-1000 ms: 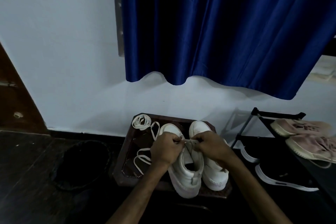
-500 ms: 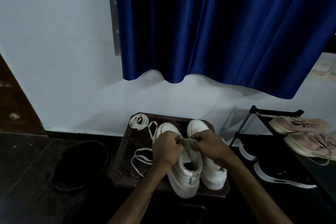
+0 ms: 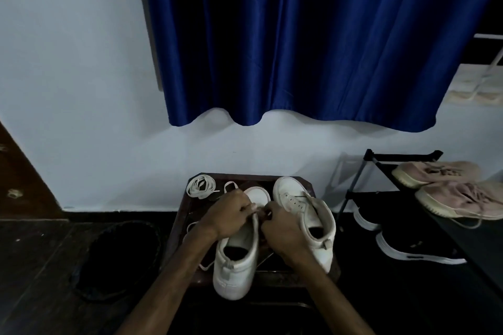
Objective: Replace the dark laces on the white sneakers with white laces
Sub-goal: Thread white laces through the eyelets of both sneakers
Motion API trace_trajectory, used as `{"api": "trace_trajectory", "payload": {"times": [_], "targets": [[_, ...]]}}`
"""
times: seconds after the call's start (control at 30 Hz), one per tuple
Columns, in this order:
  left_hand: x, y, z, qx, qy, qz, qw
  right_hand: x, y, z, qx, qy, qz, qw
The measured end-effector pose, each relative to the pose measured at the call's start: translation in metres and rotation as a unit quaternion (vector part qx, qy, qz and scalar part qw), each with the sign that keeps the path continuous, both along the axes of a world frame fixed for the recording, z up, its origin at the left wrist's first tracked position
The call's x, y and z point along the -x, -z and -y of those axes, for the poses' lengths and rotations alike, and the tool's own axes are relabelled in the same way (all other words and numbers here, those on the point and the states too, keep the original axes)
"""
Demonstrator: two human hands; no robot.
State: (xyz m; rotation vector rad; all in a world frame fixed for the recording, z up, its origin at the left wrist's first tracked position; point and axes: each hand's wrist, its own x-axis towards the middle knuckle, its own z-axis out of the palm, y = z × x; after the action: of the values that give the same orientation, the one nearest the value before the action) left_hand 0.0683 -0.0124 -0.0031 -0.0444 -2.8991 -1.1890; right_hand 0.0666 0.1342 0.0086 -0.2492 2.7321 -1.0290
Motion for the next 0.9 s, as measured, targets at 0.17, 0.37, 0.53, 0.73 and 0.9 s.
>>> {"api": "trace_trajectory", "payload": {"times": [0.17, 0.37, 0.53, 0.73, 0.9], "targets": [[-0.02, 0.011, -0.009, 0.015, -0.009, 0.072, 0.997, -0.009, 0.016, -0.002, 0.059, 0.037, -0.024, 0.997], [-0.03, 0.018, -0.015, 0.01, -0.06, -0.032, 0.998, -0.035, 0.05, -0.021, 0.142, 0.053, -0.009, 0.988], [-0.031, 0.018, -0.015, 0.015, -0.041, -0.051, 0.998, -0.041, 0.045, -0.026, 0.013, 0.002, -0.142, 0.99], [-0.032, 0.019, -0.016, 0.012, -0.049, -0.044, 0.998, -0.02, 0.028, -0.006, -0.077, -0.021, -0.199, 0.977], [-0.032, 0.021, -0.015, 0.005, -0.072, -0.07, 0.995, -0.04, 0.038, -0.019, -0.117, -0.043, -0.18, 0.976]]}}
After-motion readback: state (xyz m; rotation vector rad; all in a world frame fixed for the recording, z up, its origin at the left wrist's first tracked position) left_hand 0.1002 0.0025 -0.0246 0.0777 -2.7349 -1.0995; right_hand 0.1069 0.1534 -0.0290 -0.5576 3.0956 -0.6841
